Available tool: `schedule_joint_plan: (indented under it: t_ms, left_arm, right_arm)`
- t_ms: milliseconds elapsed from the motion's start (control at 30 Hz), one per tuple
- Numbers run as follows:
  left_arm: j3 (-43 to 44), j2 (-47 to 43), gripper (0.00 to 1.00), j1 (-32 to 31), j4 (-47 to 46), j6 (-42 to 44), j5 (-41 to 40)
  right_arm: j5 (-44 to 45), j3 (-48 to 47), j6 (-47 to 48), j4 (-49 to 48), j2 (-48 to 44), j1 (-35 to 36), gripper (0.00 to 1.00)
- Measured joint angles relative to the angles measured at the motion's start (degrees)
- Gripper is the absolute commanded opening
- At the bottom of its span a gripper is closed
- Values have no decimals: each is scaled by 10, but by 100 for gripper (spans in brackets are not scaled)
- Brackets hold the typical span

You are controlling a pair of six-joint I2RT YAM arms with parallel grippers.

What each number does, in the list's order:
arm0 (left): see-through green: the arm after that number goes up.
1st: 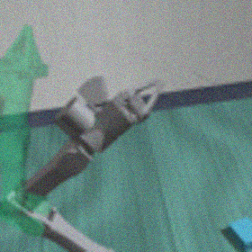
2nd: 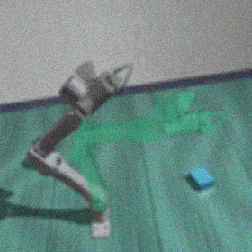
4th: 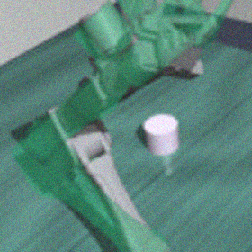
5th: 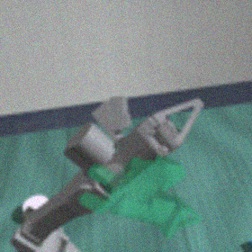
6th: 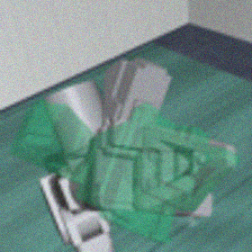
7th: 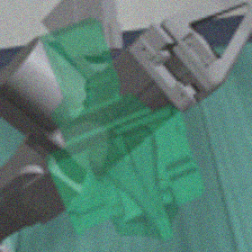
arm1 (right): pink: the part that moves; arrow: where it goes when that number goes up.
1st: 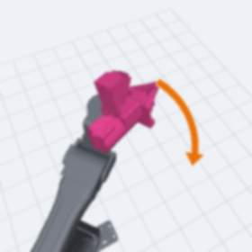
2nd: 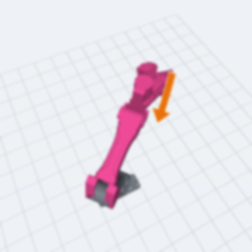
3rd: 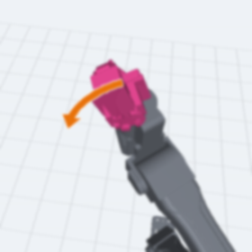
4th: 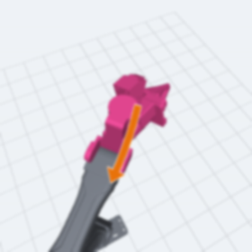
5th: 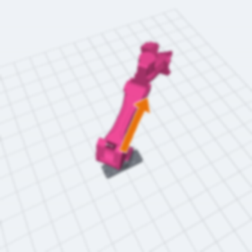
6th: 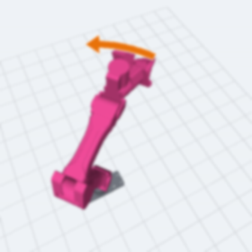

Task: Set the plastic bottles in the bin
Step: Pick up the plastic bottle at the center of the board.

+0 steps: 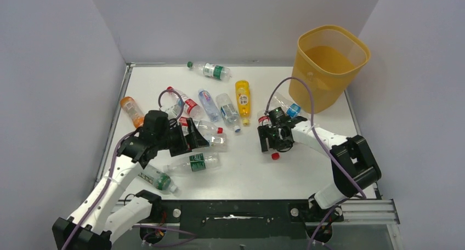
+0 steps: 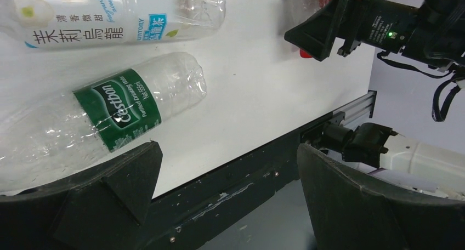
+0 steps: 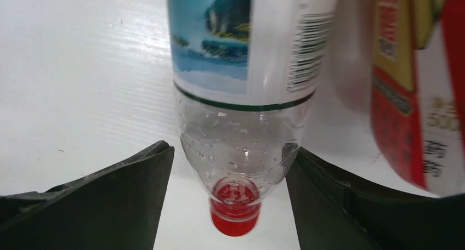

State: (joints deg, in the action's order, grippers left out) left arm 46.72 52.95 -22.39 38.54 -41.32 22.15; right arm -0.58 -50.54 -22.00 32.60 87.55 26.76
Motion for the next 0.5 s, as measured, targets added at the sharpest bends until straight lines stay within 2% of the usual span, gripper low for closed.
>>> schedule_joint_plan:
  t_ms: [133, 233, 500]
  left_arm:
    - [2, -30, 98, -1, 22, 7, -9]
    - [1, -59, 98, -2, 31, 7, -9]
    - [-11, -109, 98, -4, 58, 6, -9]
  right_arm:
    - [19, 0, -19, -1, 12, 44, 59]
    - [43, 0, -37, 0, 13, 87, 43]
    - [80, 0, -90, 7, 5, 163, 30]
